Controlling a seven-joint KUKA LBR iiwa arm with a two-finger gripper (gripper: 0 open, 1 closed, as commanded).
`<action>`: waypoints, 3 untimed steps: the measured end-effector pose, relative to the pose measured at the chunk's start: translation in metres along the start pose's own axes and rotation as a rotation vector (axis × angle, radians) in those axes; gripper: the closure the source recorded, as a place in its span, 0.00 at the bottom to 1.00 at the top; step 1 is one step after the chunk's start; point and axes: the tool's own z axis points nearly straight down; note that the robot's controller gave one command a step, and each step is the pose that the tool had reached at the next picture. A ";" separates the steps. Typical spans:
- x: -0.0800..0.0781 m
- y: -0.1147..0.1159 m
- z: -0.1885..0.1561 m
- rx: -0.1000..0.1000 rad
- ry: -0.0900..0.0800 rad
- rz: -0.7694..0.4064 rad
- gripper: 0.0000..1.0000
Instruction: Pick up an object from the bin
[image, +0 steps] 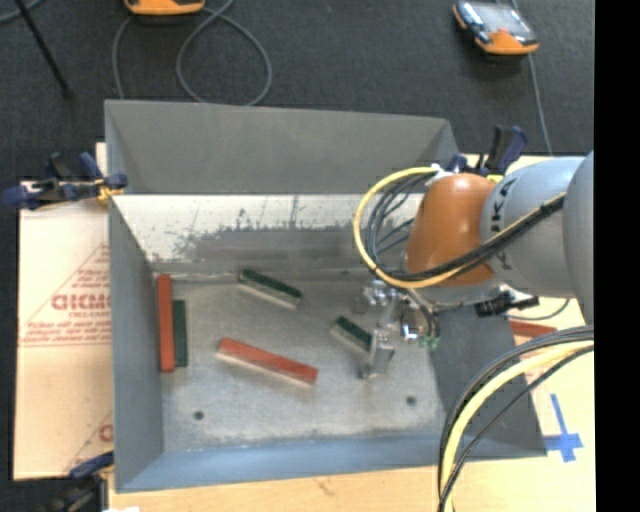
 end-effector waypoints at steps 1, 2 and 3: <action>-0.002 0.000 -0.001 0.000 -0.001 0.000 0.00; -0.003 -0.001 -0.002 0.000 -0.001 -0.001 0.00; -0.003 -0.001 -0.002 0.000 -0.001 -0.001 1.00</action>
Offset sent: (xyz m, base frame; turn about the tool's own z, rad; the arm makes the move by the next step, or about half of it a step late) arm 0.0000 0.0000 0.0000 0.0000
